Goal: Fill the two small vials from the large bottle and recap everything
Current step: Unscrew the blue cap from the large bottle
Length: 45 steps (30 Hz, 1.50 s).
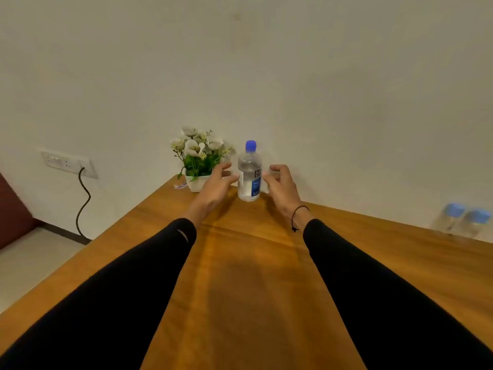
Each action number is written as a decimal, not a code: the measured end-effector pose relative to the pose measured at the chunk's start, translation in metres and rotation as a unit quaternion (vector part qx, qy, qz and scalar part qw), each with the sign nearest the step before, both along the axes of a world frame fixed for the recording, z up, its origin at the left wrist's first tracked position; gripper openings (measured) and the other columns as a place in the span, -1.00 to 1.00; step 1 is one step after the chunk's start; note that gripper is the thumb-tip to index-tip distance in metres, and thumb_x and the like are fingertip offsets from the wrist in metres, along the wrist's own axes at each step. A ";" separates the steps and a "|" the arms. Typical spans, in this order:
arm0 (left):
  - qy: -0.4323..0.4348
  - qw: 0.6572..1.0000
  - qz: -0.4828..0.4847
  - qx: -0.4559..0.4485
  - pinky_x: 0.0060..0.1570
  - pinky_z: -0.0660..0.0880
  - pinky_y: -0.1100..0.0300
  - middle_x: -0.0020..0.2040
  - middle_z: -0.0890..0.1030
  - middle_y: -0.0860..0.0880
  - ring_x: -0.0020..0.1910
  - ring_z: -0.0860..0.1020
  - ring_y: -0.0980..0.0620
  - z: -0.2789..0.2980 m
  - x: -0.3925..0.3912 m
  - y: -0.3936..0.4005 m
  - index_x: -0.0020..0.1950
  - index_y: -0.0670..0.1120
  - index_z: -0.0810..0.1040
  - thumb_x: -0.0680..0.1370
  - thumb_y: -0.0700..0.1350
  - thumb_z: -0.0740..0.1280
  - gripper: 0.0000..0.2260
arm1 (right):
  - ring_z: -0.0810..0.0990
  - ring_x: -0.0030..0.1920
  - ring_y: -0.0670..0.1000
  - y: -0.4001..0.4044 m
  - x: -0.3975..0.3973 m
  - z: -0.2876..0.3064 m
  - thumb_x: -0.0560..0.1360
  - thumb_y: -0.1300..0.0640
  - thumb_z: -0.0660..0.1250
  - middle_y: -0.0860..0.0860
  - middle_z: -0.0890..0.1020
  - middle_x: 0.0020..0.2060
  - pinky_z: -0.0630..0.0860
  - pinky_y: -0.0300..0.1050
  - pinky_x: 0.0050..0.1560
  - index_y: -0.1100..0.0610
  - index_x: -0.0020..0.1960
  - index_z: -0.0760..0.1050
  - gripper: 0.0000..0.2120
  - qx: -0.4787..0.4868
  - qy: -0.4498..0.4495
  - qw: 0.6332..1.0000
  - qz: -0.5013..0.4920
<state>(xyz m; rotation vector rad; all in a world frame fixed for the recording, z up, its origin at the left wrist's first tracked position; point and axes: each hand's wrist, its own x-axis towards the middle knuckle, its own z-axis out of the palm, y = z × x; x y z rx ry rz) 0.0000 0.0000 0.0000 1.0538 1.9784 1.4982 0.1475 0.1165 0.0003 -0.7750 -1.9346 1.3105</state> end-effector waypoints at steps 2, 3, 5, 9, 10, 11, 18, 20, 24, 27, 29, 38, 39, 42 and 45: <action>-0.007 1.000 -0.009 0.017 0.46 0.47 -0.07 0.52 0.46 -0.13 0.47 0.47 -0.09 0.000 0.000 0.008 0.65 -0.02 0.27 0.76 -0.04 0.22 -0.55 | 0.54 0.16 -0.03 0.002 -0.012 -0.001 0.70 0.03 0.25 -0.01 0.52 0.18 0.47 -0.32 -0.04 0.12 0.47 0.33 -0.62 -0.005 0.007 1.000 0.008; -0.004 1.000 -0.018 0.025 0.44 0.48 -0.04 0.50 0.48 -0.12 0.44 0.48 -0.06 -0.001 0.004 0.011 0.65 -0.02 0.28 0.76 -0.03 0.20 -0.56 | 0.54 0.17 -0.03 0.001 -0.017 -0.002 0.70 0.05 0.25 -0.02 0.52 0.19 0.48 -0.32 -0.01 0.12 0.45 0.33 -0.64 -0.003 0.007 1.000 0.013; 0.037 0.999 -0.019 0.028 0.35 0.49 0.08 0.48 0.48 -0.07 0.40 0.47 0.03 -0.005 0.013 0.012 0.64 -0.03 0.26 0.77 -0.02 0.19 -0.56 | 0.55 0.19 -0.01 -0.002 -0.023 -0.005 0.70 0.07 0.25 -0.02 0.52 0.19 0.52 -0.24 0.11 0.11 0.40 0.33 -0.69 0.002 0.005 1.000 0.014; 0.080 0.996 -0.005 0.030 0.30 0.54 0.04 0.31 0.45 0.03 0.32 0.48 0.04 -0.010 0.029 0.003 0.64 -0.01 0.23 0.73 -0.06 0.29 -0.50 | 0.60 0.14 0.09 -0.007 -0.014 -0.002 0.69 0.01 0.27 0.02 0.54 0.08 0.61 0.03 0.22 0.01 0.27 0.30 -0.78 0.023 -0.020 1.000 -0.001; 0.080 0.996 -0.006 0.025 0.29 0.55 0.03 0.32 0.45 0.03 0.31 0.49 0.03 -0.010 0.034 -0.002 0.64 0.00 0.23 0.72 -0.05 0.31 -0.49 | 0.60 0.11 0.10 -0.012 -0.005 0.000 0.69 0.00 0.27 0.01 0.53 0.04 0.62 0.03 0.19 0.01 0.26 0.29 -0.78 0.024 -0.026 0.999 -0.001; 0.077 0.997 -0.012 0.022 0.27 0.56 0.04 0.33 0.45 0.03 0.32 0.50 0.02 -0.011 0.041 -0.009 0.63 0.01 0.23 0.71 -0.04 0.33 -0.48 | 0.61 0.09 0.10 -0.017 0.005 0.001 0.69 -0.01 0.27 0.01 0.53 0.01 0.63 0.02 0.15 0.00 0.26 0.29 -0.78 0.028 -0.031 0.999 0.000; 0.042 0.996 -0.071 0.021 0.02 0.52 0.39 0.39 0.44 0.07 0.34 0.47 0.09 -0.006 0.126 -0.079 0.63 0.00 0.21 0.67 -0.05 0.39 -0.42 | 0.62 0.05 0.12 -0.083 0.100 0.002 0.66 -0.06 0.31 0.09 0.61 0.09 0.64 0.02 0.06 0.02 0.39 0.42 -0.66 0.070 -0.045 0.996 0.013; 0.047 0.995 -0.090 0.014 0.15 0.51 0.34 0.46 0.43 0.06 0.39 0.45 0.08 -0.005 0.154 -0.100 0.64 0.02 0.21 0.63 -0.02 0.45 -0.35 | 0.62 0.04 0.14 -0.105 0.132 0.004 0.65 -0.08 0.34 0.08 0.61 0.05 0.64 0.05 0.02 0.02 0.39 0.43 -0.63 0.073 -0.051 0.996 0.006; 0.045 0.992 -0.118 -0.001 0.36 0.50 0.09 0.54 0.43 0.03 0.44 0.45 0.06 -0.004 0.207 -0.139 0.63 0.03 0.23 0.58 0.04 0.51 -0.29 | 0.63 0.05 0.14 -0.149 0.194 0.007 0.61 -0.14 0.37 0.04 0.57 0.06 0.69 0.17 0.01 -0.06 0.35 0.41 -0.62 0.055 -0.069 0.996 -0.013; 0.052 0.990 -0.128 0.011 0.38 0.51 0.08 0.49 0.48 0.06 0.43 0.49 0.04 -0.004 0.244 -0.163 0.59 0.02 0.28 0.56 0.03 0.54 -0.31 | 0.63 0.04 0.15 -0.182 0.235 0.009 0.57 -0.17 0.39 0.01 0.56 0.04 0.68 0.26 -0.01 -0.09 0.31 0.41 -0.62 0.049 -0.068 0.996 -0.025; 0.053 0.989 -0.137 0.010 0.34 0.53 0.10 0.42 0.51 0.09 0.40 0.52 0.03 -0.004 0.265 -0.178 0.57 0.02 0.29 0.56 0.00 0.54 -0.34 | 0.64 0.04 0.16 -0.202 0.259 0.011 0.55 -0.20 0.41 0.01 0.56 0.04 0.68 0.26 -0.02 -0.11 0.30 0.40 -0.60 0.043 -0.068 0.996 -0.032; 0.104 0.984 -0.143 0.013 0.15 0.58 0.17 0.30 0.57 0.19 0.18 0.55 0.32 -0.005 0.332 -0.230 0.51 0.08 0.35 0.55 0.00 0.53 -0.41 | 0.63 -0.05 0.04 -0.269 0.330 0.003 0.53 -0.17 0.47 0.02 0.59 0.01 0.64 -0.07 -0.11 -0.03 0.26 0.40 -0.56 0.067 -0.058 0.992 -0.086; 0.106 0.984 -0.142 0.015 0.12 0.59 0.15 0.29 0.59 0.20 0.18 0.55 0.37 -0.007 0.337 -0.233 0.49 0.10 0.36 0.55 0.00 0.53 -0.43 | 0.62 -0.07 0.03 -0.274 0.336 0.002 0.52 -0.18 0.47 0.01 0.59 -0.01 0.63 -0.05 -0.11 -0.03 0.26 0.40 -0.56 0.071 -0.063 0.991 -0.092; 0.109 0.983 -0.143 0.018 0.09 0.61 0.09 0.30 0.62 0.20 0.24 0.59 0.27 -0.012 0.347 -0.239 0.47 0.14 0.38 0.53 0.03 0.54 -0.43 | 0.61 -0.08 -0.01 -0.284 0.349 -0.002 0.50 -0.27 0.45 -0.04 0.58 0.00 0.65 0.00 -0.08 -0.08 0.25 0.38 -0.53 0.073 -0.075 0.989 -0.100; 0.100 0.982 -0.156 0.021 0.12 0.61 0.12 0.33 0.58 0.24 0.32 0.57 0.20 -0.010 0.353 -0.242 0.52 0.15 0.35 0.52 0.07 0.55 -0.37 | 0.60 0.04 -0.01 -0.289 0.361 0.001 0.44 -0.39 0.39 -0.08 0.53 0.13 0.64 -0.03 -0.06 -0.13 0.31 0.34 -0.42 0.098 -0.099 0.985 -0.104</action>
